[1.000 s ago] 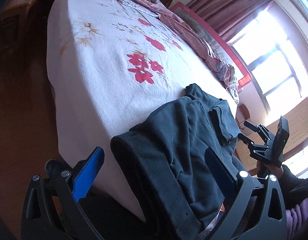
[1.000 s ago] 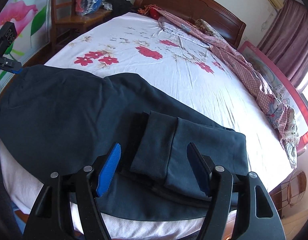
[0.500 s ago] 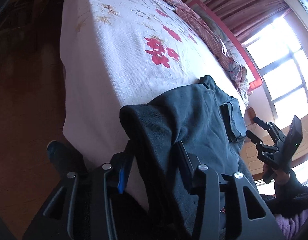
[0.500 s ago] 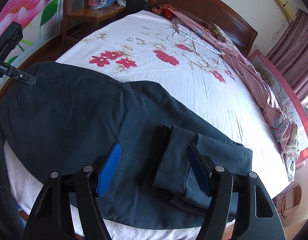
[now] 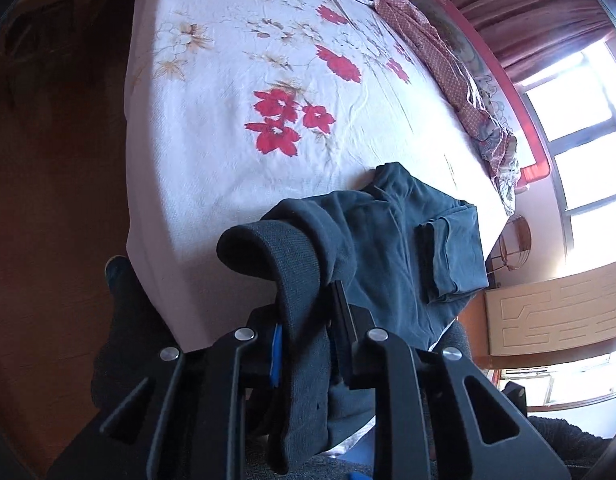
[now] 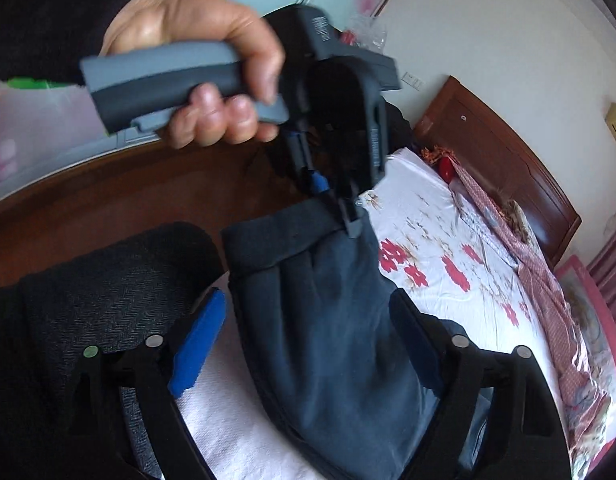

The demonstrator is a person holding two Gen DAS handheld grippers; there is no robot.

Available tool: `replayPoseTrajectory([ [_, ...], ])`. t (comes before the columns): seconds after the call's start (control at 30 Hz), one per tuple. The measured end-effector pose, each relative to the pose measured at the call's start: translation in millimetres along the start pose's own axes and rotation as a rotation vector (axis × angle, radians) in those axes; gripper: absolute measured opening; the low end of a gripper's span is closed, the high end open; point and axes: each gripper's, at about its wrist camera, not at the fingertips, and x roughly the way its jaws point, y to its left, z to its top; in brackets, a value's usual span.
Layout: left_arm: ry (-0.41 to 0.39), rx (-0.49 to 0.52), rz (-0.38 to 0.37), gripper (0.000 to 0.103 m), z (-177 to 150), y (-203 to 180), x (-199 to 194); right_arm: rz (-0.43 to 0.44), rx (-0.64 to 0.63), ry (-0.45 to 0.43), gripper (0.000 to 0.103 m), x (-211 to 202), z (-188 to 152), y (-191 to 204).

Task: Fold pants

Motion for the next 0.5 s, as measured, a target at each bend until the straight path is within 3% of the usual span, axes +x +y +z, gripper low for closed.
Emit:
replayPoseTrajectory([
  [0.27, 0.020, 0.042, -0.012, 0.020, 14, -29, 1, -0.166, -0.116, 0.127, 0.090, 57, 5, 28],
  [0.37, 0.025, 0.038, -0.010, 0.020, 17, -32, 2, -0.154, -0.162, 0.141, 0.089, 71, 3, 33],
  [0.43, 0.032, 0.030, 0.005, 0.020, 18, -33, 4, -0.110, -0.149, 0.148, 0.054, 71, 8, 23],
  [0.5, 0.037, 0.030, 0.032, 0.020, 20, -35, 6, -0.043, -0.075, 0.153, 0.030, 63, 15, 0],
])
